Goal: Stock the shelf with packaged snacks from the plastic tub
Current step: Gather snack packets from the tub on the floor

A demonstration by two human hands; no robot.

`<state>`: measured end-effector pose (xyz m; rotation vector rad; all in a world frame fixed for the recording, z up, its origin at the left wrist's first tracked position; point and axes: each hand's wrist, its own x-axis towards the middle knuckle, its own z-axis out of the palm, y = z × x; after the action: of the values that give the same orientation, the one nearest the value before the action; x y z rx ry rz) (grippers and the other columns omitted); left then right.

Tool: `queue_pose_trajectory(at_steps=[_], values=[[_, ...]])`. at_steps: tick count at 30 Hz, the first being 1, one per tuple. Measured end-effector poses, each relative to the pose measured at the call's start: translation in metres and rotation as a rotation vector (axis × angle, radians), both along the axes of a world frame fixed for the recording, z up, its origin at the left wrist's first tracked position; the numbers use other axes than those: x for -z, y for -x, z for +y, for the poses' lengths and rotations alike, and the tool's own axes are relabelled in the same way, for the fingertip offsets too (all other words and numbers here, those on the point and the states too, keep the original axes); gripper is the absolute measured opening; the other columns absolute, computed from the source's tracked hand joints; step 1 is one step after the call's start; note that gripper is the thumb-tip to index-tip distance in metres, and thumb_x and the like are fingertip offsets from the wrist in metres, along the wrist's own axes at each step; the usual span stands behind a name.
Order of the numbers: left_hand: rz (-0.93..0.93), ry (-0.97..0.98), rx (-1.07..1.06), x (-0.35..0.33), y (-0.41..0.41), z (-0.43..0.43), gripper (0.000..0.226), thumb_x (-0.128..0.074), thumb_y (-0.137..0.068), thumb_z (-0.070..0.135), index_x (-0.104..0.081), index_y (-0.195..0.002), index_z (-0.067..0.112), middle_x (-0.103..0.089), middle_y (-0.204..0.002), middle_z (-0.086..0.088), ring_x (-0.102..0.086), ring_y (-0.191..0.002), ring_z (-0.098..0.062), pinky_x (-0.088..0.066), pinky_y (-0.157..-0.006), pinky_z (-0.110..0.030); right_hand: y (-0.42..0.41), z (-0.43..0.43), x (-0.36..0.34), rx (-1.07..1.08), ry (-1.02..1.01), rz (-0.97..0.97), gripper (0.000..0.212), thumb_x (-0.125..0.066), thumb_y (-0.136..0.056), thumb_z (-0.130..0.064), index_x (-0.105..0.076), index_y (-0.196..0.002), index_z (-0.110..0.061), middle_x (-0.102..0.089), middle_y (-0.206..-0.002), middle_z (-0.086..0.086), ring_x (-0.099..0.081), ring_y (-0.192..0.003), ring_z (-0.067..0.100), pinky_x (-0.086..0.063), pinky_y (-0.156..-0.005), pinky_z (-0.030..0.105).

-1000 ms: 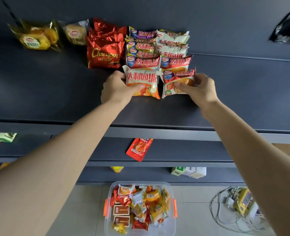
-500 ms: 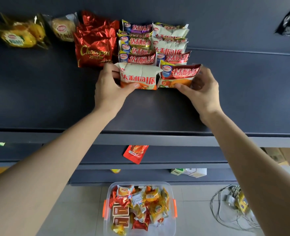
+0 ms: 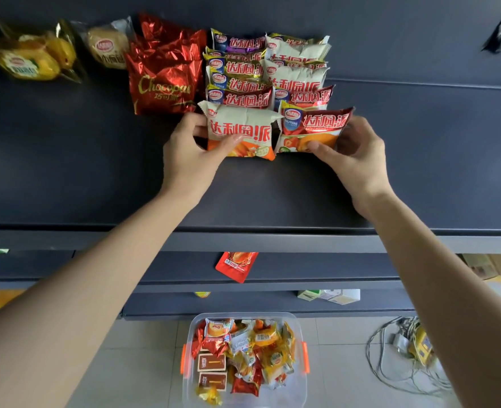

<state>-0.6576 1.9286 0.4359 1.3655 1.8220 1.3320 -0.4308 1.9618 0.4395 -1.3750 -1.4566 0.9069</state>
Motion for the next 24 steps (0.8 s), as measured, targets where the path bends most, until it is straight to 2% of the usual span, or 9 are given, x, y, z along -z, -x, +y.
queue_pose_trajectory(at_steps=[4, 9, 11, 13, 15, 17, 19, 21, 24], values=[[0.047, -0.008, 0.001, 0.001, -0.001, 0.000, 0.040, -0.078, -0.075, 0.040, -0.055, -0.103, 0.022, -0.063, -0.107, 0.009, -0.057, -0.088, -0.006, -0.045, -0.074, -0.017, 0.000, 0.002, 0.002, -0.028, 0.010, -0.017, 0.057, -0.083, -0.072, -0.021, -0.054, -0.120, -0.011, -0.067, -0.114, -0.002, -0.064, -0.104, 0.009, -0.052, -0.094, 0.030], [0.027, -0.018, -0.002, 0.000, -0.001, -0.001, 0.055, -0.082, -0.071, 0.039, -0.048, -0.110, 0.020, -0.058, -0.105, 0.013, -0.056, -0.090, 0.001, -0.042, -0.070, -0.008, 0.000, 0.000, 0.001, -0.019, 0.013, 0.003, 0.068, -0.083, -0.072, -0.018, -0.048, -0.129, -0.010, -0.064, -0.119, -0.001, -0.061, -0.110, 0.009, -0.048, -0.098, 0.027], [0.012, -0.023, -0.002, -0.002, 0.000, -0.004, 0.065, -0.085, -0.068, 0.037, -0.043, -0.115, 0.018, -0.058, -0.112, 0.006, -0.055, -0.096, 0.002, -0.042, -0.072, -0.004, 0.001, -0.003, -0.003, 0.002, 0.025, 0.021, 0.078, -0.083, -0.072, -0.021, -0.041, -0.137, -0.013, -0.058, -0.126, 0.000, -0.056, -0.117, 0.011, -0.044, -0.102, 0.027], [0.023, -0.015, -0.012, -0.003, 0.001, -0.008, 0.075, -0.085, -0.067, 0.036, -0.040, -0.123, 0.015, -0.056, -0.121, -0.002, -0.055, -0.104, -0.005, -0.040, -0.073, -0.002, 0.001, -0.010, -0.007, 0.031, 0.046, 0.030, 0.085, -0.082, -0.073, -0.026, -0.033, -0.142, -0.017, -0.050, -0.135, 0.002, -0.049, -0.125, 0.014, -0.041, -0.105, 0.028], [0.066, 0.022, -0.045, -0.005, 0.003, -0.018, 0.082, -0.084, -0.068, 0.038, -0.037, -0.131, 0.014, -0.052, -0.126, -0.003, -0.052, -0.106, -0.008, -0.042, -0.076, -0.008, 0.001, -0.022, -0.011, 0.063, 0.073, 0.005, 0.089, -0.081, -0.074, -0.029, -0.028, -0.145, -0.020, -0.040, -0.143, 0.003, -0.041, -0.130, 0.014, -0.038, -0.106, 0.029], [0.154, 0.059, -0.091, -0.006, 0.005, -0.030, 0.087, -0.082, -0.066, 0.047, -0.039, -0.133, 0.014, -0.050, -0.127, -0.003, -0.053, -0.107, -0.015, -0.047, -0.088, -0.029, 0.001, -0.038, -0.013, 0.069, 0.097, -0.058, 0.093, -0.079, -0.075, -0.032, -0.022, -0.148, -0.022, -0.032, -0.148, 0.003, -0.034, -0.134, 0.014, -0.034, -0.110, 0.033], [0.283, 0.109, -0.117, -0.010, 0.008, -0.044, 0.088, -0.079, -0.066, 0.055, -0.042, -0.135, 0.014, -0.049, -0.131, -0.004, -0.049, -0.118, -0.023, -0.041, -0.099, -0.043, 0.000, -0.055, -0.015, 0.052, 0.108, -0.187, 0.097, -0.076, -0.077, -0.039, -0.016, -0.151, -0.023, -0.025, -0.152, 0.001, -0.026, -0.139, 0.015, -0.028, -0.115, 0.041], [0.387, 0.168, -0.094, -0.017, 0.008, -0.060, 0.088, -0.072, -0.071, 0.060, -0.041, -0.139, 0.013, -0.047, -0.138, -0.007, -0.041, -0.128, -0.026, -0.034, -0.105, -0.042, 0.000, -0.073, -0.019, 0.021, 0.089, -0.372, 0.095, -0.070, -0.081, -0.047, -0.010, -0.152, -0.023, -0.018, -0.156, 0.001, -0.019, -0.143, 0.018, -0.020, -0.117, 0.044], [0.500, 0.217, -0.020, -0.029, 0.003, -0.089, 0.087, -0.062, -0.078, 0.064, -0.037, -0.143, 0.011, -0.040, -0.147, -0.008, -0.035, -0.135, -0.026, -0.028, -0.108, -0.039, 0.005, -0.105, -0.026, -0.074, 0.016, -0.644, 0.089, -0.058, -0.086, -0.053, -0.010, -0.153, -0.021, -0.013, -0.159, 0.000, -0.013, -0.144, 0.019, -0.014, -0.114, 0.038]])
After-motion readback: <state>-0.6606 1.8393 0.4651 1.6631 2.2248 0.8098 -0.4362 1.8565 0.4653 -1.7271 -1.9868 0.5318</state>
